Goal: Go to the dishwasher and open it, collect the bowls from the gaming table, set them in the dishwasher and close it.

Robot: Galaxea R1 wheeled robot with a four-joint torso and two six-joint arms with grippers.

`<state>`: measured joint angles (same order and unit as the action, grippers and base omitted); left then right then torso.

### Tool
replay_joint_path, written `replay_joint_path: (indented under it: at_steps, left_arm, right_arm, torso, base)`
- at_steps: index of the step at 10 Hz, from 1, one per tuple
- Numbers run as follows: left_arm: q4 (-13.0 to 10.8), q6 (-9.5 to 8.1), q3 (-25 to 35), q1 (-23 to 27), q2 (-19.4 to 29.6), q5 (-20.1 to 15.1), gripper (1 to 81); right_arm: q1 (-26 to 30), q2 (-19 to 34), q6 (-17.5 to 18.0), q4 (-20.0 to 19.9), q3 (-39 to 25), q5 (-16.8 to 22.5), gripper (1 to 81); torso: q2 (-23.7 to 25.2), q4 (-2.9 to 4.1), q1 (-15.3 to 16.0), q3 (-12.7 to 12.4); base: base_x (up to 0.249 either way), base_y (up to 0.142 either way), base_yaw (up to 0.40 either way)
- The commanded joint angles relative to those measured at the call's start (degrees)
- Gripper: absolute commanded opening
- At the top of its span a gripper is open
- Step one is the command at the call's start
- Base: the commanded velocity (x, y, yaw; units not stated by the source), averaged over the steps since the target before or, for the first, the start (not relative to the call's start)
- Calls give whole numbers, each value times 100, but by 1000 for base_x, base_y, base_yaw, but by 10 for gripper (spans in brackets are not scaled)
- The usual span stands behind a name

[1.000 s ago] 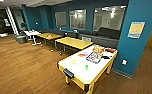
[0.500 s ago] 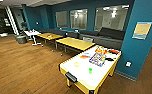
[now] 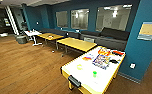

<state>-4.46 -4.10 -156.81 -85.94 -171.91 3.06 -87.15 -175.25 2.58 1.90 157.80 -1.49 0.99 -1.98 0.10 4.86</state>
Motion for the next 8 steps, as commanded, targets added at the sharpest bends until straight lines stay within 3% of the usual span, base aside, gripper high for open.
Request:
replay_joint_path:
  at_steps: [1,8]
  left_arm:
    - [-2,32,-8,205,34,-288,811]
    - [-28,40,-8,205,25,-288,811]
  right_arm:
    - [219,-4,-12,-23,-13,325,811]
    - [228,-4,-21,-6,-4,325,811]
  torso:
    - [0,0,0,0]
    - [0,0,0,2]
  base:
    - [156,109,0]
    - [157,109,0]
